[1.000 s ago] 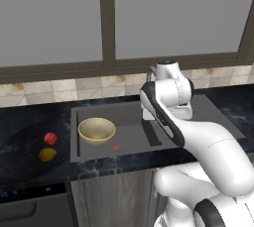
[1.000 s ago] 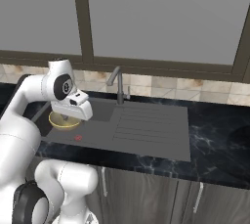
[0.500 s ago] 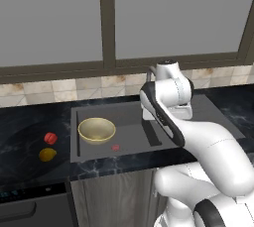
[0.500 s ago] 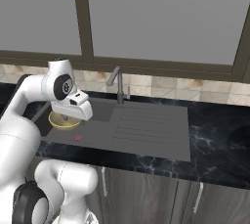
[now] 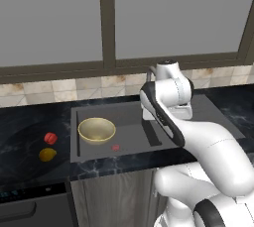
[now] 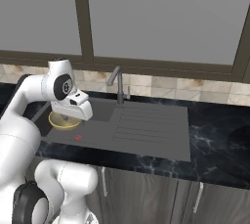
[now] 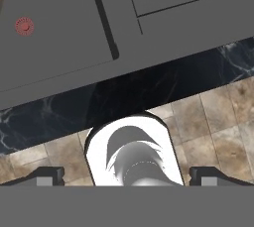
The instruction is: Remove the bell pepper and lemon from the sink. Then move the bowl and cup from the counter to the sink for washing.
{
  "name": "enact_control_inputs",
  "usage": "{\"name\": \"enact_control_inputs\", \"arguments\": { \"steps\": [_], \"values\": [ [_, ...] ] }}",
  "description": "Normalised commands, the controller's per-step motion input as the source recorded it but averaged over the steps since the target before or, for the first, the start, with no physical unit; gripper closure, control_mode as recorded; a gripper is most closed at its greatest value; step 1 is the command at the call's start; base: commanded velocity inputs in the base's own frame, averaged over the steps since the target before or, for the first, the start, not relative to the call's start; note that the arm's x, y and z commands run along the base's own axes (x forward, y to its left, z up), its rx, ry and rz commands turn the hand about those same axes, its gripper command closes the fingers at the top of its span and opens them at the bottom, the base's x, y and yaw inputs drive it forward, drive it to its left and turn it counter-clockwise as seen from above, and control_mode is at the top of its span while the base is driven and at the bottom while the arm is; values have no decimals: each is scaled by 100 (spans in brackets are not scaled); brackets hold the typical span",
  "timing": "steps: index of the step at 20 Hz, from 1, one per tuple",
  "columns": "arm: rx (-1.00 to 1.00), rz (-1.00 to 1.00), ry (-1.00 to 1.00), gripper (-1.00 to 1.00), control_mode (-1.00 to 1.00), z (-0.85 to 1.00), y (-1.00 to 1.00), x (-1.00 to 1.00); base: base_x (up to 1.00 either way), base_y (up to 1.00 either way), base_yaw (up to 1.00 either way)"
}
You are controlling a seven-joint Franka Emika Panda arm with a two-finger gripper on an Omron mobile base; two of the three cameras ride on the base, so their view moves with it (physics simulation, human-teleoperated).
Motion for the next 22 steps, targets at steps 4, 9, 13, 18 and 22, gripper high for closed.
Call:
{"name": "enact_control_inputs", "arguments": {
  "steps": [4,9,13,18,22],
  "values": [
    [0,0,0,-100,100,0,0,0,0,0,0],
    [0,0,0,-100,100,0,0,0,0,0,0],
    [0,0,0,-100,100,0,0,0,-3,-3,-2],
    [0,0,0,-100,100,0,0,0,-18,-39,-2],
    [0,0,0,-100,100,0,0,0,-28,-44,-3]
  ]
}}
